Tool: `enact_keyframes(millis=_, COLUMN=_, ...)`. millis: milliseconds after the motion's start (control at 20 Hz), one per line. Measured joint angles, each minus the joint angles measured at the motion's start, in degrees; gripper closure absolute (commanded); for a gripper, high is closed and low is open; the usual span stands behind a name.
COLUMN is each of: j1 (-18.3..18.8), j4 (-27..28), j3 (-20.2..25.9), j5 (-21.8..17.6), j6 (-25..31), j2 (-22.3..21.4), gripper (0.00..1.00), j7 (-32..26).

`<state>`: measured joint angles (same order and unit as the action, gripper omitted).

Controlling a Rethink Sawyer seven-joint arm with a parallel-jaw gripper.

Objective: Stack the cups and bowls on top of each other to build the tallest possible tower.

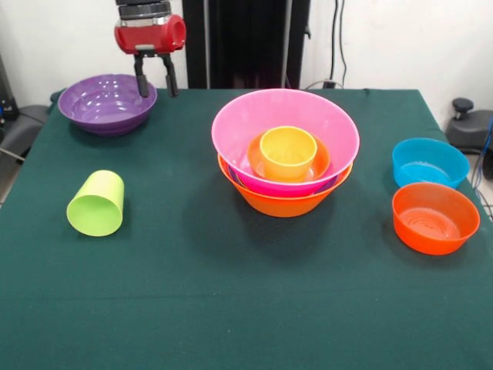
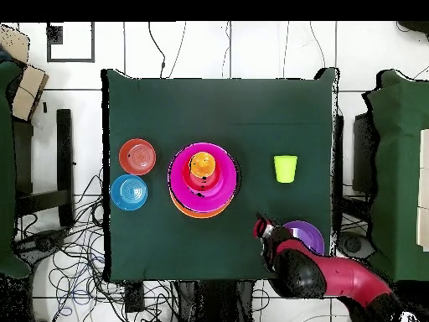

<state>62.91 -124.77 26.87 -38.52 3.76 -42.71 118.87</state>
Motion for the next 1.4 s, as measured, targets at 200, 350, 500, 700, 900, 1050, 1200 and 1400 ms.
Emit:
enact_keyframes(millis=200, j1=-0.1, j4=1.6, j3=-1.9, j5=-3.6, j6=2.2, j2=1.1, gripper=0.0, j7=0.0)
enact_keyframes(millis=350, j1=-0.3, j4=2.7, j3=-2.7, j5=-5.1, j6=2.7, j2=2.1, gripper=0.0, j7=0.0)
enact_keyframes(millis=500, j1=-1.1, j4=4.5, j3=-4.0, j5=-7.3, j6=2.7, j2=3.9, gripper=0.0, j7=0.0)
enact_keyframes(millis=700, j1=-2.4, j4=5.9, j3=-5.1, j5=-8.3, j6=2.8, j2=5.3, gripper=0.0, j7=0.0)
enact_keyframes(millis=900, j1=-4.1, j4=7.6, j3=-5.8, j5=-8.5, j6=3.5, j2=6.6, gripper=0.0, j7=0.0)
enact_keyframes(millis=1050, j1=-5.5, j4=9.5, j3=-5.8, j5=-8.5, j6=4.7, j2=7.7, gripper=0.0, j7=0.0)
enact_keyframes(millis=1200, j1=-6.7, j4=10.7, j3=-6.0, j5=-8.5, j6=5.0, j2=8.4, gripper=0.0, j7=0.0)
enact_keyframes(millis=1400, j1=-8.3, j4=11.9, j3=-6.3, j5=-8.5, j6=5.0, j2=8.9, gripper=0.0, j7=0.0)
